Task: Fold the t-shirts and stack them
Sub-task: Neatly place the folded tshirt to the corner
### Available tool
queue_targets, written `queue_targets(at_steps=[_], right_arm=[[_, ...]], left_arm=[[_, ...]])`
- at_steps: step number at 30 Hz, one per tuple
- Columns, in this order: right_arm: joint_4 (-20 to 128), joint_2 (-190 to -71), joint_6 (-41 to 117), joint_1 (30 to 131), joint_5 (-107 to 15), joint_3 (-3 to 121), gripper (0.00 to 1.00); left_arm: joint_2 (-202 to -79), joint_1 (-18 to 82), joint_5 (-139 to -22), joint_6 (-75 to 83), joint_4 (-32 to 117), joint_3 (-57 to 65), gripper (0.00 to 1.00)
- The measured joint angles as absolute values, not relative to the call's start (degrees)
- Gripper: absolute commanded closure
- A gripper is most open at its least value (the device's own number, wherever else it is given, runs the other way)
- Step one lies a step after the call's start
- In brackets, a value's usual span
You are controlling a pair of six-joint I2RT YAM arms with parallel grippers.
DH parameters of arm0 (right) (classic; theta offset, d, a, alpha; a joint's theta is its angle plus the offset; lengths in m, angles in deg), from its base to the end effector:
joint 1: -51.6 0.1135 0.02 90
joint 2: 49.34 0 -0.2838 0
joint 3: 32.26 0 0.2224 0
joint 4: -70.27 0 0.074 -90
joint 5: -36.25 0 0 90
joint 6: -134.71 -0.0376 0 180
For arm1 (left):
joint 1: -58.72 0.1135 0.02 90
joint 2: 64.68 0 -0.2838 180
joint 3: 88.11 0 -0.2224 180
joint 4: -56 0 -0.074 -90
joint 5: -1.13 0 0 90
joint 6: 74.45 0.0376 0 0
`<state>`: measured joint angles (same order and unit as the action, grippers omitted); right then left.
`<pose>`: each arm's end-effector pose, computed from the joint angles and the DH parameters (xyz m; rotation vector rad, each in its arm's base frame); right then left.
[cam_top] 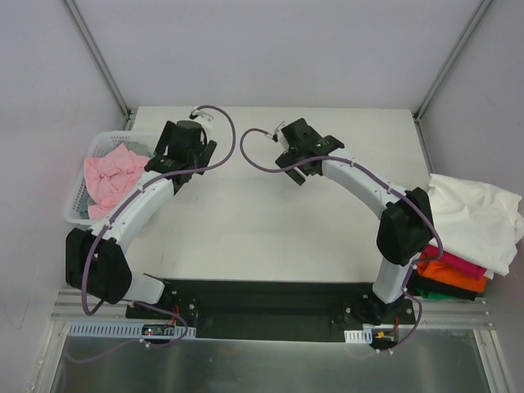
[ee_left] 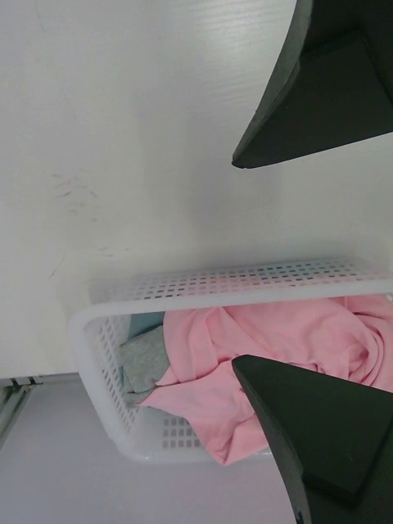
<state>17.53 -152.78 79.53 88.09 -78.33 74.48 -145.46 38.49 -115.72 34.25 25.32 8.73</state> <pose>0.3135 0.2124 0.3201 -1.2336 2.0487 -0.5064 0.2793 -0.0848 0.3519 0.4012 1.9988 0.4656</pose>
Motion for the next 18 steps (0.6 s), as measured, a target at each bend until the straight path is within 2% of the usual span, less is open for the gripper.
queue_targets(at_steps=[18], right_arm=[[18.28,-153.96,78.57,90.12,-83.51,74.02,0.03]], left_arm=[[-143.29,40.79,-116.22,34.53,29.78,15.14,0.01]])
